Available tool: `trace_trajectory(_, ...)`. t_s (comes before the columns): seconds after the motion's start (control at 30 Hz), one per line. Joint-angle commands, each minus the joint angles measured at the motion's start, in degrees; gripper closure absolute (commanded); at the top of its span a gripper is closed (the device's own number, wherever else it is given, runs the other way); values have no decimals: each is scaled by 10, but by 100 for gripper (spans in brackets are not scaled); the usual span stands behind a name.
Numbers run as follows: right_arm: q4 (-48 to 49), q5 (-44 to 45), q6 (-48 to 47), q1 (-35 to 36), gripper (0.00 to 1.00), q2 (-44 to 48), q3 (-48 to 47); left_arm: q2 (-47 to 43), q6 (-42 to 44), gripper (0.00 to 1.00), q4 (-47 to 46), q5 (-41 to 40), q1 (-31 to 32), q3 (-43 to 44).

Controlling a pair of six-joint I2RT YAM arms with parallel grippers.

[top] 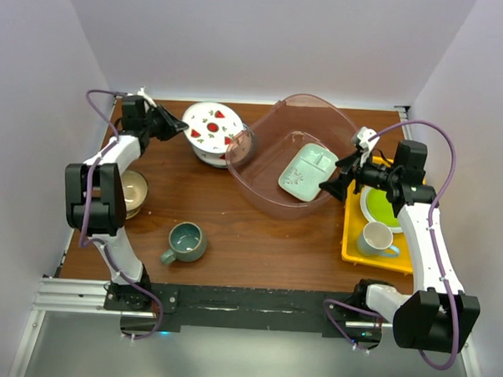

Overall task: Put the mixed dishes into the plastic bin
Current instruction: Pick up the plate at the center of the board.

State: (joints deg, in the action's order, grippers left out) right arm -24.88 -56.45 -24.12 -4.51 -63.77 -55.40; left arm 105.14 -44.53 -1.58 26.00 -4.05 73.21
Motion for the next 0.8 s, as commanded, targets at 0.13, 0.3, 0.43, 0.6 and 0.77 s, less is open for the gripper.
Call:
trace_trajectory(0.13,5,2,-9,1,2,-1,-24,-85,-67,100,-119,61,-35,7)
trace_trajectory(0.3,5,2,-8,1,2,-1,-24,-103,-82,100,-131,71,-45,4)
trace_trajectory(0.43,5,2,-8,2,2,-2,-23,-116,-91,100,-139,73,-50,3)
trace_trajectory(0.6,5,2,-8,1,2,-2,-23,-135,-100,100,-145,75,-53,6)
trace_trajectory(0.77,5,2,-8,0,2,-3,-23,-153,-111,100,-153,75,-56,9)
